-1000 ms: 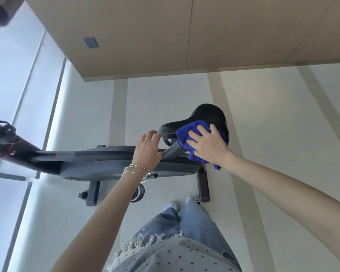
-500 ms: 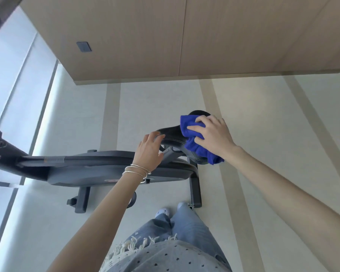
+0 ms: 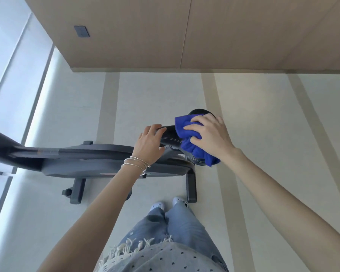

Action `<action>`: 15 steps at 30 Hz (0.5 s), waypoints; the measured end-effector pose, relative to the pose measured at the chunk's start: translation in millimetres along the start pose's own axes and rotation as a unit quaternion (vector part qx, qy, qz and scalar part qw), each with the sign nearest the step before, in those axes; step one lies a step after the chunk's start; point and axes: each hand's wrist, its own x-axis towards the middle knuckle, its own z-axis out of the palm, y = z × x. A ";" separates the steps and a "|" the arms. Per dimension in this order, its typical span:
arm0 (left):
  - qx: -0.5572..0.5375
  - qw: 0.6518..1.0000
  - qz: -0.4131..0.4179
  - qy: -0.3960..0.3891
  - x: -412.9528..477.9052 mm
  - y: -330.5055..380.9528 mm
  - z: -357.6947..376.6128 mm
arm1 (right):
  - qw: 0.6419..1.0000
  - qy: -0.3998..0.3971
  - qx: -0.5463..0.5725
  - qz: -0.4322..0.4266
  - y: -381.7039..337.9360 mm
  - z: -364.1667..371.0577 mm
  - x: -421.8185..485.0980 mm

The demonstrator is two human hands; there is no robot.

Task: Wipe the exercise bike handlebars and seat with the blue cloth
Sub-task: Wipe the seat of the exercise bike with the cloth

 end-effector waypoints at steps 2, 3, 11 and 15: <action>-0.001 1.000 -0.002 -0.005 3.9 4.0 1.2 | 0.997 -0.054 -0.051 -0.033 -18.4 17.6 15.9; 0.001 1.000 -0.001 -0.010 5.6 4.4 1.5 | 0.994 -0.077 -0.069 -0.033 -20.1 26.5 16.5; 0.034 0.998 0.010 -0.043 8.9 -14.9 -3.6 | 0.985 -0.011 0.003 0.172 38.4 23.1 -23.6; 0.040 0.997 0.045 -0.046 12.6 -10.9 -6.2 | 0.959 -0.001 0.031 0.281 55.7 11.4 -51.5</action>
